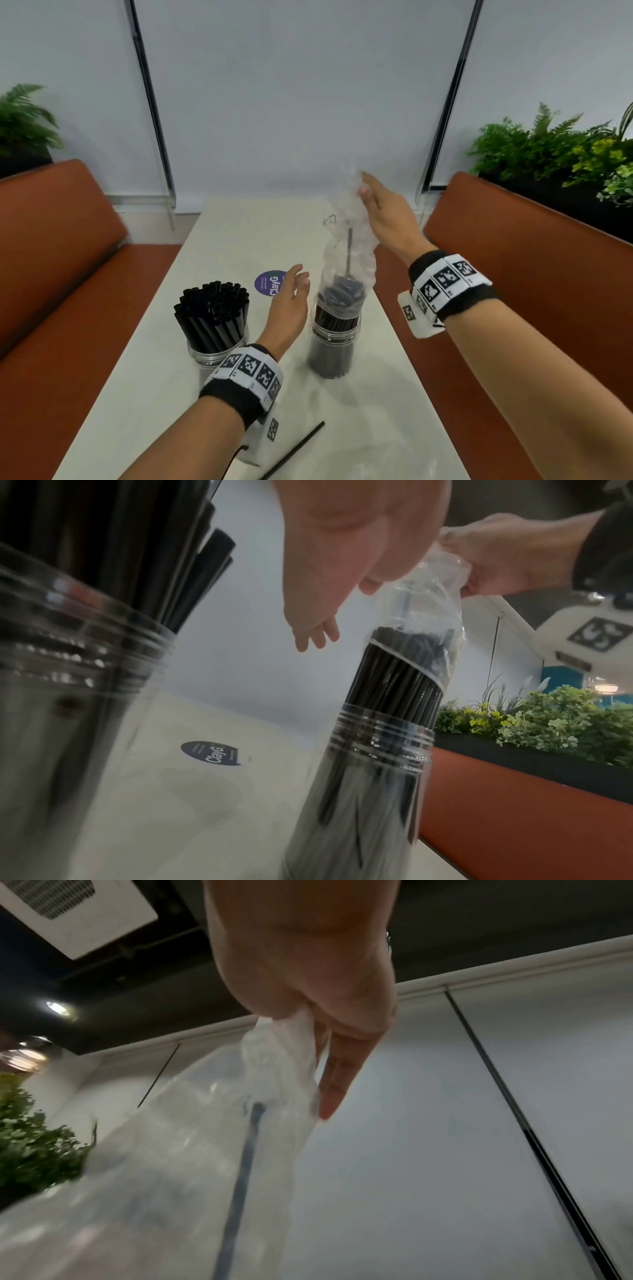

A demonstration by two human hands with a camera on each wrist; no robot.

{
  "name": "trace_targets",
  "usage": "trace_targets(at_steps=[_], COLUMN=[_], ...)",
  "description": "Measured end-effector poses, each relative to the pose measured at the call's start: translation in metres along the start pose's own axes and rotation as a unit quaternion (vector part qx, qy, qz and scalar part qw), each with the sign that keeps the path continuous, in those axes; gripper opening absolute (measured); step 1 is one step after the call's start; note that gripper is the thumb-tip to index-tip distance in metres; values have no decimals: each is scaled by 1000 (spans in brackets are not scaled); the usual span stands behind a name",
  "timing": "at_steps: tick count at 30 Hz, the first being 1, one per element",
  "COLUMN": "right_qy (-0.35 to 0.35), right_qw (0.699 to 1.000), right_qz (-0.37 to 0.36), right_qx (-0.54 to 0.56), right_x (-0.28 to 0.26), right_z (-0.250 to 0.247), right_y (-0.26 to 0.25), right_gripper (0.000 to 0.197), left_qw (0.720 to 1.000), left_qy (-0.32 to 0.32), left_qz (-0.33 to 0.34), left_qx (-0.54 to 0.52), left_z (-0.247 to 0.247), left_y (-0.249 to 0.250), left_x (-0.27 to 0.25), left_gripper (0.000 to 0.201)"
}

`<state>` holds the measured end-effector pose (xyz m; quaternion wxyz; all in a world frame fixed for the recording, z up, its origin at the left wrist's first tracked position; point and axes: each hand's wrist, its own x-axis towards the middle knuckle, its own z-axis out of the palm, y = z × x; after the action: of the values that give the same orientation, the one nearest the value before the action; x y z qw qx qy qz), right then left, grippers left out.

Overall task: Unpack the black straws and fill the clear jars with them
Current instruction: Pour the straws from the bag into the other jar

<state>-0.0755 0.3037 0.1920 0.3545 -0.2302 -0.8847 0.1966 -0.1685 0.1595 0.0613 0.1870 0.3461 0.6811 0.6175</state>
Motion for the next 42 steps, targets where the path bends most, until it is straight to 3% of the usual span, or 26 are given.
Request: trace_targets(at_steps=[2, 8, 16, 19, 21, 23, 25, 29, 31, 33, 34, 35, 36, 37, 38, 40, 42], right_qy=[-33, 69, 148, 218, 247, 228, 159, -38, -34, -6, -53, -161, -289, -386, -442, -483, -490], right_qw=[999, 997, 987, 969, 952, 938, 937, 911, 916, 950, 973, 980, 952, 902, 850, 780, 758], right_qz=[-14, -38, -47, -84, -131, -171, -188, -197, -116, -58, -53, -65, -94, -132, -172, -225, -246], right_qx=[-16, 25, 34, 77, 129, 195, 248, 360, 382, 307, 217, 101, -28, -140, -229, -328, -352], right_x=[7, 15, 7, -8, -26, -52, -79, -119, -144, -171, -180, -191, -199, -209, -218, -233, -242], right_z=[-10, -36, -63, -75, -77, -71, -60, -34, -9, 29, 51, 73, 97, 117, 134, 161, 178], right_y=[-9, -31, -68, -95, -118, -145, -167, -173, -160, -143, -132, -122, -111, -100, -93, -85, -82], right_gripper=[48, 45, 44, 43, 43, 45, 62, 96, 72, 35, 23, 20, 23, 27, 32, 39, 39], left_qw=[1000, 999, 994, 984, 968, 950, 937, 949, 958, 954, 940, 918, 894, 874, 862, 863, 875], left_qy=[9, 7, 12, 45, 61, 66, 87, 152, 154, 129, 106, 71, 23, -31, -76, -106, -102], left_qz=[-4, 41, 103, 173, 242, 301, 326, 247, 171, 47, -35, -120, -198, -257, -300, -342, -336], left_qx=[1, 14, 25, 12, 11, 47, 90, 119, 172, 266, 322, 370, 402, 412, 401, 356, 334], left_z=[-4, -11, -23, -36, -48, -60, -75, -128, -161, -188, -198, -205, -208, -207, -204, -193, -189], left_y=[5, 28, 63, 86, 109, 136, 150, 136, 109, 75, 55, 36, 18, 3, -9, -18, -16], left_x=[-5, -28, -52, -59, -70, -89, -108, -159, -192, -224, -238, -251, -261, -269, -275, -282, -283], left_gripper=[38, 36, 38, 48, 66, 79, 81, 68, 68, 70, 70, 71, 74, 77, 80, 82, 80])
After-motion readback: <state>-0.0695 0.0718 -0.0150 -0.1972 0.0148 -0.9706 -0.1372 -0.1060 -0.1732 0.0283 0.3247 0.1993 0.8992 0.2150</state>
